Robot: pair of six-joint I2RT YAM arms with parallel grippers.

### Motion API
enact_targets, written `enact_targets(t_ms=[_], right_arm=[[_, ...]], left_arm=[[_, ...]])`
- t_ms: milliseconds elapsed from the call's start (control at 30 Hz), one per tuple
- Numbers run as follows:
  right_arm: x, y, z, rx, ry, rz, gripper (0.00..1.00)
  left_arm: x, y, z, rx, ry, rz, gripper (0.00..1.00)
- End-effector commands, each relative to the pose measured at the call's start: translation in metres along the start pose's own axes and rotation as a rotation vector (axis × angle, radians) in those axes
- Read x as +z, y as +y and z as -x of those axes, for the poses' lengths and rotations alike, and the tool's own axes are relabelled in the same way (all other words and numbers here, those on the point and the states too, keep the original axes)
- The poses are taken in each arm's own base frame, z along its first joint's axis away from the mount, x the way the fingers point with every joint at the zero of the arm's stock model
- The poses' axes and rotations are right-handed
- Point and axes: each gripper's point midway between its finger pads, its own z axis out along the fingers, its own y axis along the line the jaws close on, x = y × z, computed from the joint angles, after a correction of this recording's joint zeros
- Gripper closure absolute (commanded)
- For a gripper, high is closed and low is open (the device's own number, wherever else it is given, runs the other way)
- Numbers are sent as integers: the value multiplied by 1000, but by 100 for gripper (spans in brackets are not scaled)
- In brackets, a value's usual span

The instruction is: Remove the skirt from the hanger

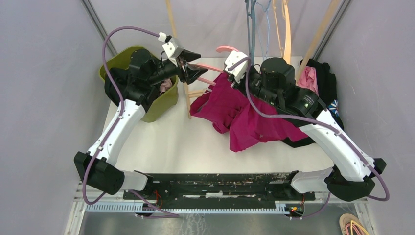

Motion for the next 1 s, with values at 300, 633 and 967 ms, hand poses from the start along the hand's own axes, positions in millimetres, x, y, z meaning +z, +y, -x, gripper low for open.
enact_targets(t_ms=[300,633,967], right_arm=[[-14,-5,8,-104,28,37,42],[-46,-35,35,-130,-21,-68,22],[-41,-18,4,-61,69,-21,21]], left_arm=[[-10,-41,72,37,-173,-124,97],[-11,-42,70,42,-162,-126,97],[-11,-41,68,41,-156,-121,97]])
